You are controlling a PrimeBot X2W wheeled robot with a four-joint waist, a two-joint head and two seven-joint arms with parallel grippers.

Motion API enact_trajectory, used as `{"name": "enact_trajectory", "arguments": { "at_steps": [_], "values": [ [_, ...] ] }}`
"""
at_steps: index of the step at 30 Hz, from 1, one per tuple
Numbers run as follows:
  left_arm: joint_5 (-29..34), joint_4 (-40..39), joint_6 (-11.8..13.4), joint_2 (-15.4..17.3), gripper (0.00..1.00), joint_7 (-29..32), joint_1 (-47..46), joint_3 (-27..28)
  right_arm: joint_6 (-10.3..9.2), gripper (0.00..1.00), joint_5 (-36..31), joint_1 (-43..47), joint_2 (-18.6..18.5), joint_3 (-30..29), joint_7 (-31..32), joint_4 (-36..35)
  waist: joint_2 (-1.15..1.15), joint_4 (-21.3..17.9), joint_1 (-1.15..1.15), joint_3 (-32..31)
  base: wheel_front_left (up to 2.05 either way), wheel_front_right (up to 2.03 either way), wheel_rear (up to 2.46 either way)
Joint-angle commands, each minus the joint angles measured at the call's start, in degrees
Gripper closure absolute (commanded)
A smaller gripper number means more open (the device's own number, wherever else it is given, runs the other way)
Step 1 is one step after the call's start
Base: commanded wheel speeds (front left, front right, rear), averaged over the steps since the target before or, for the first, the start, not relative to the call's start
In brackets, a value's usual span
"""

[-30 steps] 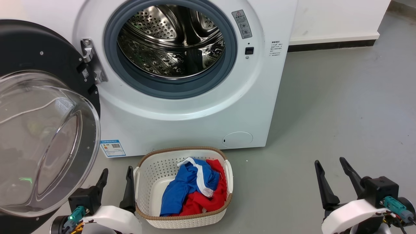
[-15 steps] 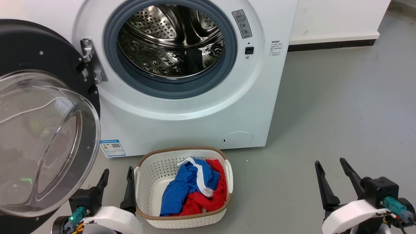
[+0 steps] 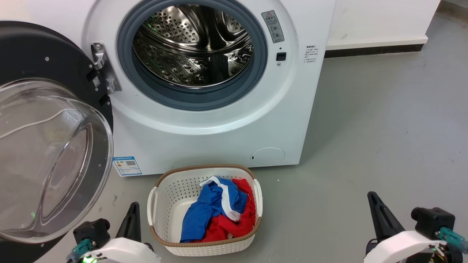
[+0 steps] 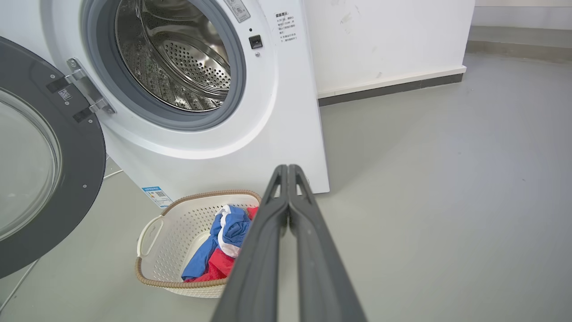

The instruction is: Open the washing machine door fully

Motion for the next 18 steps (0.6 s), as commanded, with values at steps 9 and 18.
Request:
{"name": "enact_trajectory", "arguments": {
  "at_steps": [9,18],
  "values": [
    [-8.97,-0.75,-2.32,-1.22,1.00,2.63,-2.03,3.39,0.00,1.00,12.02,-2.55,0.16,-1.00,1.14,0.10,0.00,0.41,0.00,0.14,0.00,0.00,0.00],
    [-15.54,-0.85,-3.92,-2.50,1.00,4.62,-2.55,5.56,0.00,1.00,20.69,-3.44,0.31,-1.67,2.06,0.85,0.00,0.77,0.00,0.27,0.00,0.00,0.00]
  ]
}}
